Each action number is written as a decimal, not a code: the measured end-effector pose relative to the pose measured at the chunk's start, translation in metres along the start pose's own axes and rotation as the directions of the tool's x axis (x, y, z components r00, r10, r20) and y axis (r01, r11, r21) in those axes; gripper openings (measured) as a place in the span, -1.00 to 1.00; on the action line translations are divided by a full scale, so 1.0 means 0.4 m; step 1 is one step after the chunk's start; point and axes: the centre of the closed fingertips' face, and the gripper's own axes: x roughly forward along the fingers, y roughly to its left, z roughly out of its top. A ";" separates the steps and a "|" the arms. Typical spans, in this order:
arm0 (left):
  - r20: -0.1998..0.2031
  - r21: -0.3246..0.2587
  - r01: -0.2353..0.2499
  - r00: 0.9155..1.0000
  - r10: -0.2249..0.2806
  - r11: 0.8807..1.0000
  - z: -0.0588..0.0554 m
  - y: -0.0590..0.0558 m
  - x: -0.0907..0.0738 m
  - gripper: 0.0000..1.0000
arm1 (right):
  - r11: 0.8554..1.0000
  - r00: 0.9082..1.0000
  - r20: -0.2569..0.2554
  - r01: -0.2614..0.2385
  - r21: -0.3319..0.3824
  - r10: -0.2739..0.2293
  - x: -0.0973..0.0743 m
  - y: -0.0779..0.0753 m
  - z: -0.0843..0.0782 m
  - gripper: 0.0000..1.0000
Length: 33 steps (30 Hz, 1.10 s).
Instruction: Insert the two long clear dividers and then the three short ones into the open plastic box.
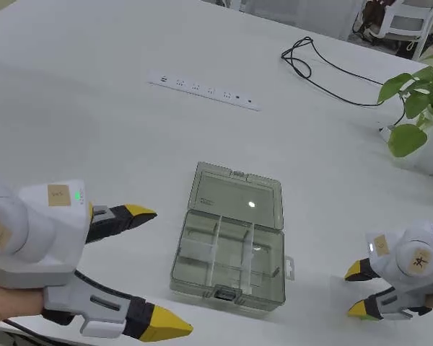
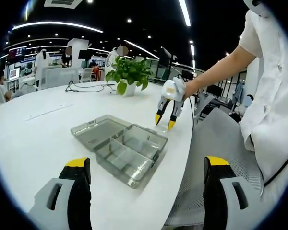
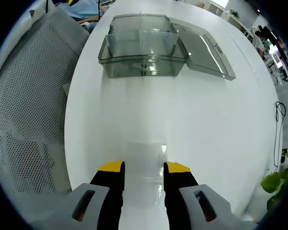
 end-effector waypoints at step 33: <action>0.015 -0.054 0.008 1.000 -0.008 0.998 0.074 -0.001 0.022 0.90 | 0.981 0.984 0.104 0.159 -0.112 -0.147 -0.231 0.025 0.191 -0.35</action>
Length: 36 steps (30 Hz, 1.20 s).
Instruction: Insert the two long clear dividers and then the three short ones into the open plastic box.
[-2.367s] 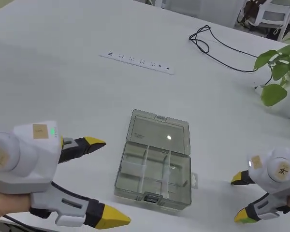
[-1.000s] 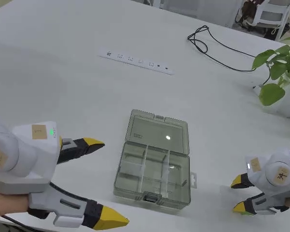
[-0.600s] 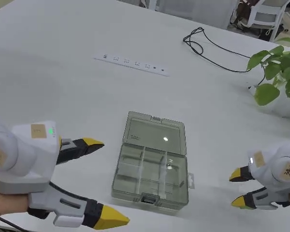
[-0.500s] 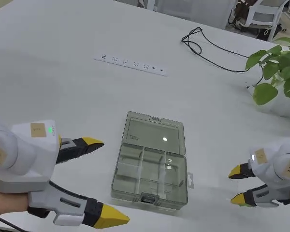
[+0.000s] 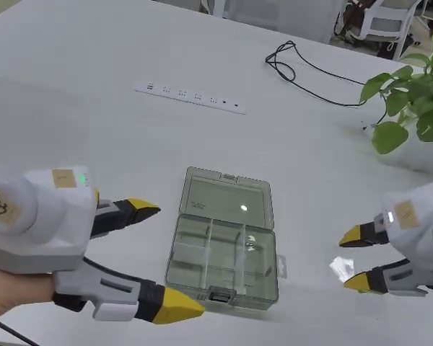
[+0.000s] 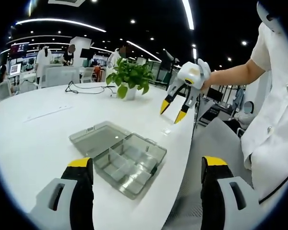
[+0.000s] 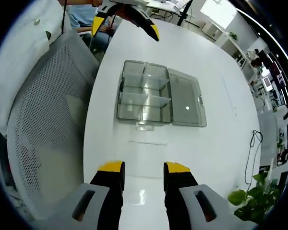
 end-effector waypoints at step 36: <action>0.085 -0.443 0.148 0.989 -0.123 0.884 0.109 -0.121 0.111 -0.02 | 0.997 0.989 0.136 0.071 -0.033 -0.066 -0.079 0.070 0.232 -0.35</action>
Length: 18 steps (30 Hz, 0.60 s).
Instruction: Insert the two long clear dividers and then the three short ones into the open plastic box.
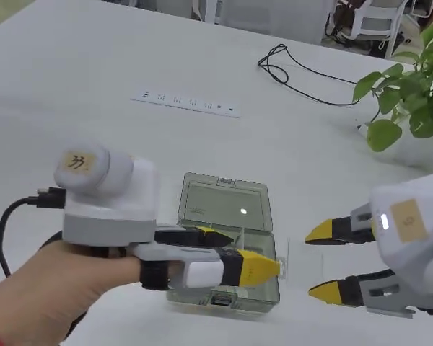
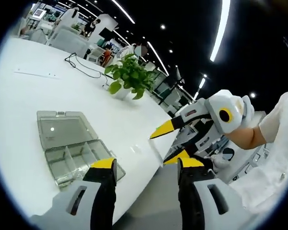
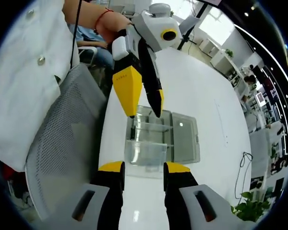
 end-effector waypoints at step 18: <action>-0.012 -0.178 0.077 0.997 -0.081 0.981 -0.022 -0.031 0.051 -0.68 | 1.000 0.999 0.035 0.000 -0.015 0.001 -0.007 0.008 0.055 -0.35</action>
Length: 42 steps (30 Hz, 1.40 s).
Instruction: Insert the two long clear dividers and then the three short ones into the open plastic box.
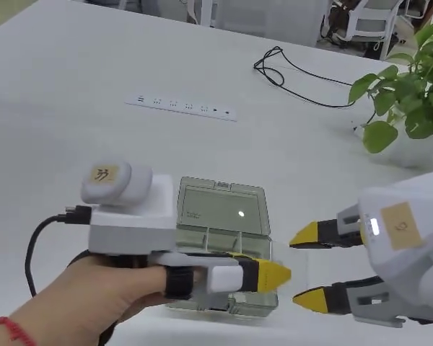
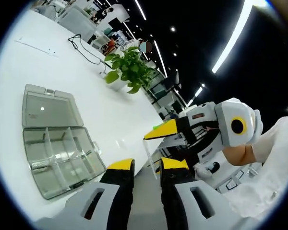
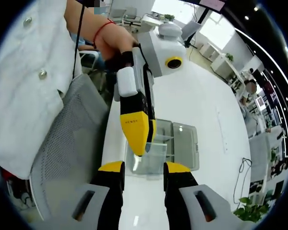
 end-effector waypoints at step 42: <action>0.004 0.013 0.023 1.000 -0.023 1.000 -0.009 -0.010 0.010 -1.00 | 0.999 0.999 0.044 -0.002 0.033 0.001 -0.017 -0.009 0.023 -0.29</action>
